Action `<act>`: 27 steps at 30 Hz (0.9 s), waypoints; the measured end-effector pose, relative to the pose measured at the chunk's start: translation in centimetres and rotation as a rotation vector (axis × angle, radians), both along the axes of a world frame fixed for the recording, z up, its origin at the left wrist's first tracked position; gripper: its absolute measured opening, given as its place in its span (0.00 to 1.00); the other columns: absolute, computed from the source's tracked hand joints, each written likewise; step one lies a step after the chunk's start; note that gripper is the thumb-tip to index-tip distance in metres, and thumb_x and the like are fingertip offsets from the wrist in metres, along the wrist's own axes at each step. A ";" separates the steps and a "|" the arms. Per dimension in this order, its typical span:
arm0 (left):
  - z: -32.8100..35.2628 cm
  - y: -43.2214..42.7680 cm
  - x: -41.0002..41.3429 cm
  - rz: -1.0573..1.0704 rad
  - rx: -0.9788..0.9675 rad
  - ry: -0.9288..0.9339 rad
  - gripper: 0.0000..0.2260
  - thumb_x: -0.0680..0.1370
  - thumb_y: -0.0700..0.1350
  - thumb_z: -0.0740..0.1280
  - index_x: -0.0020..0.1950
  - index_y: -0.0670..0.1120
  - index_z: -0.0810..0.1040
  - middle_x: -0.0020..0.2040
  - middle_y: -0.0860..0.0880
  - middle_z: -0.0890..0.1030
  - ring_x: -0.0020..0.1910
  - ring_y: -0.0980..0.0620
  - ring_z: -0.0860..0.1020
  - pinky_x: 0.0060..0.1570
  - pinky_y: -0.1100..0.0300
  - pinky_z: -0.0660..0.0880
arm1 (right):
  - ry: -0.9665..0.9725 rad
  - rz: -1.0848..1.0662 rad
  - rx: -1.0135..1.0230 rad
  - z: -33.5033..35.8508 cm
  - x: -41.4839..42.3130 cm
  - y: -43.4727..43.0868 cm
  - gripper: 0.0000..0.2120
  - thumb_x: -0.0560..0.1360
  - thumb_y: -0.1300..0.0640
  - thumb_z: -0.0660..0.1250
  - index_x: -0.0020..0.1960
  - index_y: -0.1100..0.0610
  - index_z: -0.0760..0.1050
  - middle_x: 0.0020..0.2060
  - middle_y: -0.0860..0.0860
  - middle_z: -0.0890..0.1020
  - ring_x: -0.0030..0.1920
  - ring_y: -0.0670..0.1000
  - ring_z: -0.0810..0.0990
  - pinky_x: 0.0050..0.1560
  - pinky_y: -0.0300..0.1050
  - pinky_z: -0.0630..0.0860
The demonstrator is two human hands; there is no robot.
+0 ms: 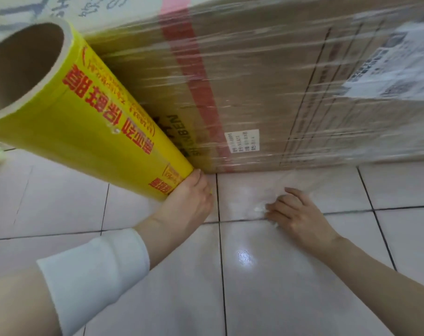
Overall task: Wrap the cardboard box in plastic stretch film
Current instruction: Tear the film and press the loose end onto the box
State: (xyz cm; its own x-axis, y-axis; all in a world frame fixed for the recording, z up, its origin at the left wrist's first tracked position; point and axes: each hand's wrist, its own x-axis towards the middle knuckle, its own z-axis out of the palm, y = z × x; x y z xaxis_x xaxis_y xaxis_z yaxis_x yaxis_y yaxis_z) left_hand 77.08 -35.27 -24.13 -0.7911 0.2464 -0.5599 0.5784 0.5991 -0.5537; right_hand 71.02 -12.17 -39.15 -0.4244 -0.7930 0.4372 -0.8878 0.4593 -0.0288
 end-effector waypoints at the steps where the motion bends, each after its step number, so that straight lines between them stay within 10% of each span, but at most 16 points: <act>1: 0.5 -0.4 0.1 -0.009 0.030 0.024 0.17 0.73 0.40 0.54 0.49 0.44 0.83 0.52 0.40 0.82 0.55 0.42 0.78 0.65 0.50 0.64 | 0.004 -0.002 0.013 -0.2 -0.1 0.7 0.15 0.76 0.62 0.60 0.39 0.57 0.84 0.40 0.51 0.85 0.47 0.52 0.73 0.69 0.51 0.58; 5: -0.1 -2.6 1.4 -0.069 0.182 0.145 0.15 0.66 0.39 0.55 0.29 0.43 0.81 0.39 0.41 0.84 0.45 0.42 0.80 0.54 0.52 0.66 | -0.024 0.030 0.005 0.1 0.2 1.9 0.25 0.82 0.62 0.51 0.40 0.58 0.85 0.46 0.52 0.86 0.50 0.55 0.82 0.71 0.55 0.57; 8: 0.6 -1.0 1.7 0.131 0.454 0.194 0.05 0.65 0.42 0.68 0.38 0.45 0.82 0.45 0.45 0.84 0.45 0.45 0.82 0.49 0.54 0.71 | -0.006 0.086 0.041 1.2 1.8 0.6 0.28 0.84 0.63 0.44 0.51 0.57 0.84 0.54 0.53 0.84 0.58 0.57 0.80 0.72 0.55 0.55; 11: 1.8 4.7 0.5 0.527 0.791 0.152 0.13 0.76 0.52 0.65 0.59 0.52 0.76 0.58 0.55 0.78 0.58 0.52 0.75 0.48 0.60 0.71 | -0.009 0.105 0.021 1.9 4.1 -0.7 0.18 0.79 0.65 0.54 0.55 0.58 0.82 0.56 0.54 0.83 0.65 0.56 0.73 0.72 0.57 0.56; 16: 0.3 13.7 -3.4 0.658 0.936 0.123 0.26 0.72 0.60 0.66 0.65 0.48 0.67 0.64 0.49 0.72 0.63 0.47 0.71 0.58 0.54 0.68 | -0.124 0.061 -0.065 1.3 8.8 0.6 0.10 0.76 0.64 0.61 0.55 0.57 0.76 0.47 0.52 0.84 0.55 0.55 0.73 0.62 0.52 0.69; 21: -3.2 17.1 -5.9 0.859 0.947 0.182 0.30 0.70 0.59 0.69 0.64 0.43 0.66 0.64 0.43 0.72 0.64 0.44 0.69 0.61 0.53 0.66 | -0.298 -0.393 -0.143 1.5 10.5 5.6 0.22 0.82 0.53 0.51 0.40 0.56 0.80 0.38 0.52 0.81 0.44 0.54 0.72 0.43 0.46 0.66; 27: -5.6 18.2 -7.0 0.930 1.021 0.315 0.30 0.68 0.57 0.72 0.62 0.43 0.68 0.62 0.43 0.72 0.63 0.44 0.70 0.60 0.52 0.68 | -0.343 -0.855 -0.167 1.8 6.4 9.8 0.11 0.69 0.55 0.62 0.44 0.58 0.80 0.44 0.55 0.82 0.45 0.60 0.77 0.41 0.50 0.69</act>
State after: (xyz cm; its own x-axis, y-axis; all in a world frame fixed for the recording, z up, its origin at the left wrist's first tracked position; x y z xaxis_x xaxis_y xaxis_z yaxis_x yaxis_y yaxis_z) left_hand 70.03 -17.06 -29.69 -0.9429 -0.2430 -0.2277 -0.3080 0.8966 0.3183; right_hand 77.45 -2.36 -37.35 -0.9614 -0.0900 0.2599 -0.1810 0.9186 -0.3513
